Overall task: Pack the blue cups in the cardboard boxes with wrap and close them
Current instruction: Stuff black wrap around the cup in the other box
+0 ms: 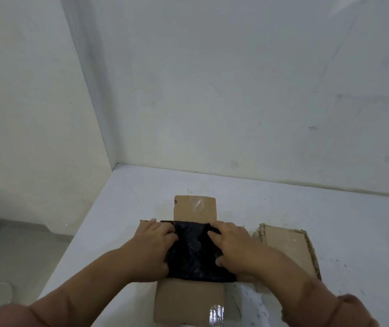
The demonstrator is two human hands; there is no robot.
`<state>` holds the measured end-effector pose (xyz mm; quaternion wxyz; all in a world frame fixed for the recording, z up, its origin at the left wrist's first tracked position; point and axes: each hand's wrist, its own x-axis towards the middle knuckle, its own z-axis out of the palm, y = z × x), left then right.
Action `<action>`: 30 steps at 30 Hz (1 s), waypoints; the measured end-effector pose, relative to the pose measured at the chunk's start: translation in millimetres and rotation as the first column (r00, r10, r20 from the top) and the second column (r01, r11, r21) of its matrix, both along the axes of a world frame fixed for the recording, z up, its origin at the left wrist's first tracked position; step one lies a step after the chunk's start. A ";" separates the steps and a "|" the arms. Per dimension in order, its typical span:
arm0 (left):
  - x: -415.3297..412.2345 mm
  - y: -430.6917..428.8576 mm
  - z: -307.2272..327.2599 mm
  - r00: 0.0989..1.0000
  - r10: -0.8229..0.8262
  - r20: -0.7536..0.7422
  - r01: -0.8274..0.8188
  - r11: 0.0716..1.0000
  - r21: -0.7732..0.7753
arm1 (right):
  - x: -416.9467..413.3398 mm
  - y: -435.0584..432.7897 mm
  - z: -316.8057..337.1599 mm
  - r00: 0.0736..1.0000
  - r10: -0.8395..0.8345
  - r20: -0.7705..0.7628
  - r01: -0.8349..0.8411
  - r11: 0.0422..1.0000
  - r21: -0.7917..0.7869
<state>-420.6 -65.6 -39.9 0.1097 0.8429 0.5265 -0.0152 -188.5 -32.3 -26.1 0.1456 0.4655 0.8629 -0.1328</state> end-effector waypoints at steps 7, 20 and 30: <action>18.4 10.2 -8.3 0.944 -0.203 -0.260 0.211 0.978 0.003 | -26.6 -10.4 -3.9 0.939 0.206 0.276 -0.267 0.941 0.207; 20.9 3.6 4.2 0.866 -0.076 -0.493 0.121 0.991 0.059 | -27.1 -6.8 11.7 0.888 0.180 0.423 -0.255 0.958 0.128; 24.1 7.6 2.2 0.897 -0.031 -0.441 0.035 0.999 0.000 | -29.3 -13.4 -6.1 0.964 0.029 0.266 -0.072 0.985 0.154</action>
